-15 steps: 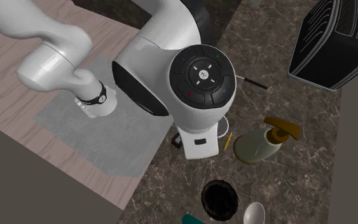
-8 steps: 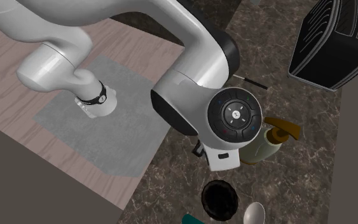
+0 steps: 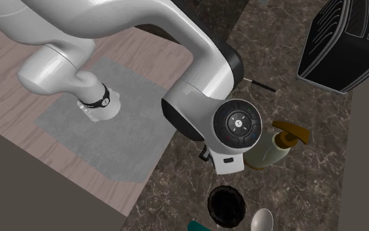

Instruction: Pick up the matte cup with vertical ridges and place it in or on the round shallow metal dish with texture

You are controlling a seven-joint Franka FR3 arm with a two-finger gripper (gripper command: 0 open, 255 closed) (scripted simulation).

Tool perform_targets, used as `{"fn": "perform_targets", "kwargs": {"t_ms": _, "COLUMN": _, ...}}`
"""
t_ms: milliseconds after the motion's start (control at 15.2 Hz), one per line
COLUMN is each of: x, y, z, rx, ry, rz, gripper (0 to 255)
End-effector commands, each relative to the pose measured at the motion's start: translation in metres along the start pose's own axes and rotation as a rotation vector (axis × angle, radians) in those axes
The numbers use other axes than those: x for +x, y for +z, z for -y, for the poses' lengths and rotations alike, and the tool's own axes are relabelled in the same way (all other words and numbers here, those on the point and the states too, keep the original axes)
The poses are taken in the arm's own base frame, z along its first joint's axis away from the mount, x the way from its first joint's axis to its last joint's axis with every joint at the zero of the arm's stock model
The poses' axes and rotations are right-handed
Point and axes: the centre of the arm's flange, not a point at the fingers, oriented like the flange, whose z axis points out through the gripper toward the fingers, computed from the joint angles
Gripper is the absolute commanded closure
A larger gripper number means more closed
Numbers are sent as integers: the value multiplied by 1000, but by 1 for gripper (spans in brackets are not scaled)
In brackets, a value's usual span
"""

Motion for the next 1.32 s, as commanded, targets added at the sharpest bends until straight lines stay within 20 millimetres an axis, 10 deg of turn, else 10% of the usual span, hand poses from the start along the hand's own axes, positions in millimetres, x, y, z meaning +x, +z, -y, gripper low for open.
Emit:
{"fn": "perform_targets", "kwargs": {"t_ms": 0, "x": 0, "y": 1, "z": 0, "rx": 0, "ry": 0, "rz": 0, "gripper": 0}}
{"fn": "perform_targets", "kwargs": {"t_ms": 264, "x": 0, "y": 1, "z": 0, "rx": 0, "ry": 0, "rz": 0, "gripper": 0}}
{"fn": "perform_targets", "kwargs": {"t_ms": 330, "x": 0, "y": 1, "z": 0, "rx": 0, "ry": 0, "rz": 0, "gripper": 255}}
{"fn": "perform_targets", "kwargs": {"t_ms": 1254, "x": -2, "y": -25, "z": 5, "rx": 0, "ry": 0, "rz": 0, "gripper": 255}}
